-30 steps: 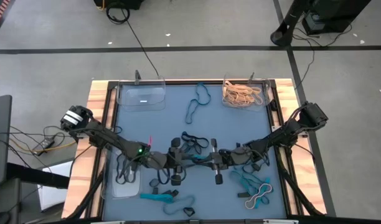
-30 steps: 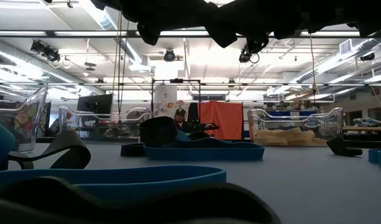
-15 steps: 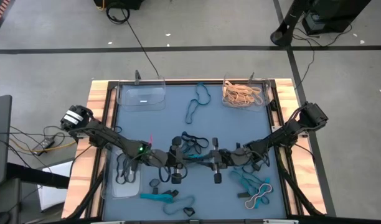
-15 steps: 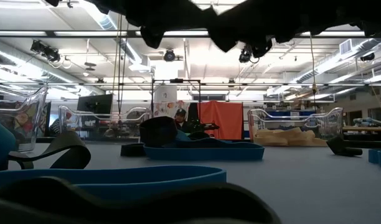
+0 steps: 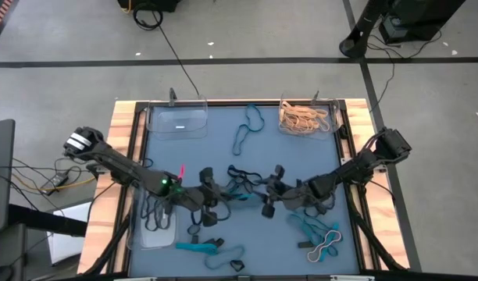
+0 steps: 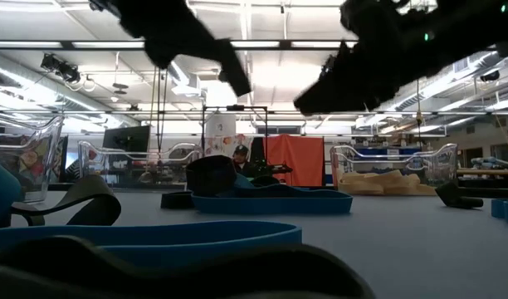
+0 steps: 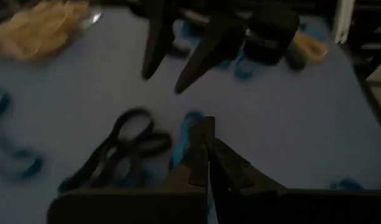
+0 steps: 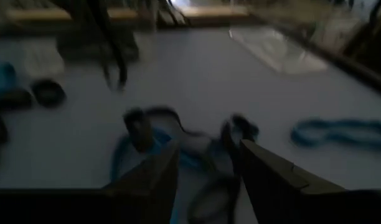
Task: Sort rubber bands into baskets
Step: Put the small black rubber band into the bottom left transparent bin
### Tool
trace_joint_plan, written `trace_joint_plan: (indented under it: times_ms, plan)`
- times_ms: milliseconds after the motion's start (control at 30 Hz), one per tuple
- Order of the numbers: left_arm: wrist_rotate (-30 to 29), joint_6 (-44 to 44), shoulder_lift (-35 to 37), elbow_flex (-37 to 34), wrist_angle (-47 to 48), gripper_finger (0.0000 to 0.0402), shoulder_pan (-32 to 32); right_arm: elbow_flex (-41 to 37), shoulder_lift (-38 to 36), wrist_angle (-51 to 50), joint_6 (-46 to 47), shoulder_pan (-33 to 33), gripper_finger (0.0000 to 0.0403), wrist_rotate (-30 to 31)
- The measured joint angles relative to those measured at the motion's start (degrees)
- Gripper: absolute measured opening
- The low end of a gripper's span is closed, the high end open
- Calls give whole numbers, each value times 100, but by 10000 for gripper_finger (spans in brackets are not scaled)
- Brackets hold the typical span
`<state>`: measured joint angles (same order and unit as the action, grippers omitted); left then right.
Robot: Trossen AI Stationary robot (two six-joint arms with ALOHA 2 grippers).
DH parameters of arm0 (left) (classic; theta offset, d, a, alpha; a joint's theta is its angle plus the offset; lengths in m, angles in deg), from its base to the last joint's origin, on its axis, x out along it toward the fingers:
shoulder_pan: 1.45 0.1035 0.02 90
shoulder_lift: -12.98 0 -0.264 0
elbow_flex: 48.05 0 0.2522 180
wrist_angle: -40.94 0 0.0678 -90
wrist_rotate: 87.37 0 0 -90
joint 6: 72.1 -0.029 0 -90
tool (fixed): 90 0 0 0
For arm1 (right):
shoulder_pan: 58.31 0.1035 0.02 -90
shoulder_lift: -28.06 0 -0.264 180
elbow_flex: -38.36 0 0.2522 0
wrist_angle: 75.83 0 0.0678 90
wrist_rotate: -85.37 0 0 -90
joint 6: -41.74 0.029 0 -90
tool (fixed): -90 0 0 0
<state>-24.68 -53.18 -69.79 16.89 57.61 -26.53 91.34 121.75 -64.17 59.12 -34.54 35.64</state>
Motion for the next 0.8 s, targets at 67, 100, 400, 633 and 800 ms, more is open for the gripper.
trace_joint_plan:
  times_ms: [67, 100, 400, 633, 800]
  plan:
    - [-10, 270, 229, 0, 562, 4, -43, 0, 0, -280, 68, -55, 182, -113]
    - [-7, 417, 341, 0, 837, 4, -67, 0, 0, -383, 17, -77, 183, -168]
    - [-3, 1945, 1434, 15, 3232, 6, -468, 0, 0, -681, -638, -319, 169, -464]
    - [215, 3019, 1946, 17, 4511, 7, -1006, 0, 0, -730, -411, -612, 169, -884]
    - [613, 3559, 1986, 17, 5014, 7, -1394, 0, 0, -864, -685, -656, 169, -900]
